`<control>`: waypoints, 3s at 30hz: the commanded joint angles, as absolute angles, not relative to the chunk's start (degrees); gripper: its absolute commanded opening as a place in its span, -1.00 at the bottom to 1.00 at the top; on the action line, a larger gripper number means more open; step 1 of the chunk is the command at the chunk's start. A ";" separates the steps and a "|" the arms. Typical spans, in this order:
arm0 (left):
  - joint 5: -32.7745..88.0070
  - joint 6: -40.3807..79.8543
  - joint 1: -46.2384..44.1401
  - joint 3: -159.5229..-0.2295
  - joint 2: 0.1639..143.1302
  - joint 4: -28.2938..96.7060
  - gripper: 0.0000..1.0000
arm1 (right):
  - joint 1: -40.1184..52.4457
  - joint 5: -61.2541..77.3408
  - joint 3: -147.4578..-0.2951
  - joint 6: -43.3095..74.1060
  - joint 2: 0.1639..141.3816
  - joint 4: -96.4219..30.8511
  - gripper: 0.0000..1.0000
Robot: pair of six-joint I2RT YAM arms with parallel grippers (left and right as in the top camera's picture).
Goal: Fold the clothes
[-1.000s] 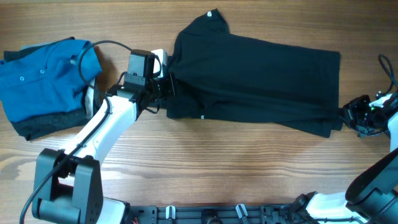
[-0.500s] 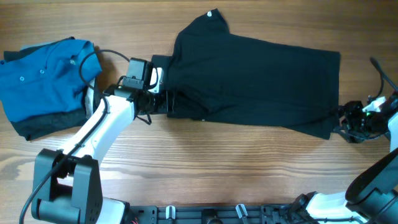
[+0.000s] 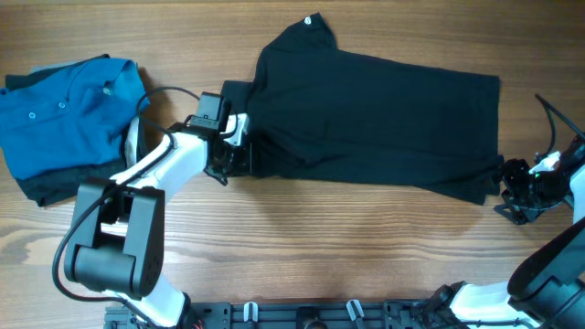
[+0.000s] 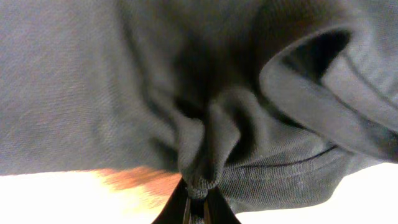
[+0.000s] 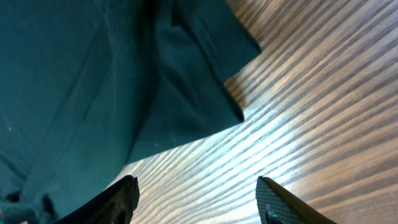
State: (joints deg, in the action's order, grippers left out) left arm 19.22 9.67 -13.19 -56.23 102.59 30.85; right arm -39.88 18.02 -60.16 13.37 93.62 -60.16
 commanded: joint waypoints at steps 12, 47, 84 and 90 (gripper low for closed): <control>16.88 9.41 -8.62 -61.21 99.00 33.87 -0.92 | -39.68 21.58 -43.55 15.00 93.43 -39.13 -0.35; 19.14 12.19 -5.39 -63.90 96.05 41.47 -0.05 | -33.47 12.32 -61.45 12.82 93.47 -57.14 0.53; 22.48 11.94 -11.20 -63.86 98.70 33.36 -0.04 | -32.53 15.11 -36.95 24.77 89.91 -36.40 -0.91; 22.50 9.58 -11.09 -63.88 98.67 32.93 0.04 | -35.18 -0.47 -44.84 29.76 89.78 -49.41 -0.92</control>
